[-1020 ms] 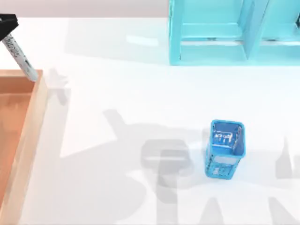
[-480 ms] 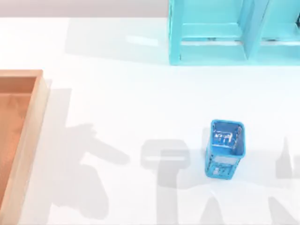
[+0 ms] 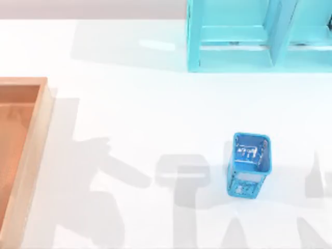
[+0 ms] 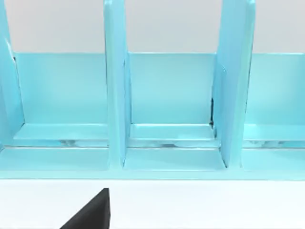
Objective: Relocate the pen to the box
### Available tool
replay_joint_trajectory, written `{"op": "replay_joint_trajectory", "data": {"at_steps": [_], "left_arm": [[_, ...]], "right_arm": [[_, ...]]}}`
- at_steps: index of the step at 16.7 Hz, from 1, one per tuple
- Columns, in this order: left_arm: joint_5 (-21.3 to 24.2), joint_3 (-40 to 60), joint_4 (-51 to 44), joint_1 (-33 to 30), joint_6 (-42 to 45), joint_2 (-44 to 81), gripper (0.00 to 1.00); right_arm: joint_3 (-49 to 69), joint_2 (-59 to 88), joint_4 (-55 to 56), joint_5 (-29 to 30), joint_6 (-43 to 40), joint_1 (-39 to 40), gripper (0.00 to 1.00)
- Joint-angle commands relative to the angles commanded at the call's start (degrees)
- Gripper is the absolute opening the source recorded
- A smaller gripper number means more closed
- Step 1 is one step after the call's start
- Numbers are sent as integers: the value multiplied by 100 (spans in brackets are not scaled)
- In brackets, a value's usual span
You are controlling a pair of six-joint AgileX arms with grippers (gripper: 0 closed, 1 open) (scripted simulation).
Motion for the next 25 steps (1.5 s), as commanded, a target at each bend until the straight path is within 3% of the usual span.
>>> {"op": "replay_joint_trajectory", "data": {"at_steps": [5,10,18,25], "left_arm": [[-489,8,-1173,-70,1130,-95,0],[-1188,45,-3365,-181,3219,-222,0],[-2251,164,-8335,-404,7728,-237,0],[-2762,327,-13180,-632,11899,88,0]], "right_arm": [[0,0,0,0,0,0,100],[0,0,0,0,0,0,100],[0,0,0,0,0,0,100],[0,0,0,0,0,0,100]]}}
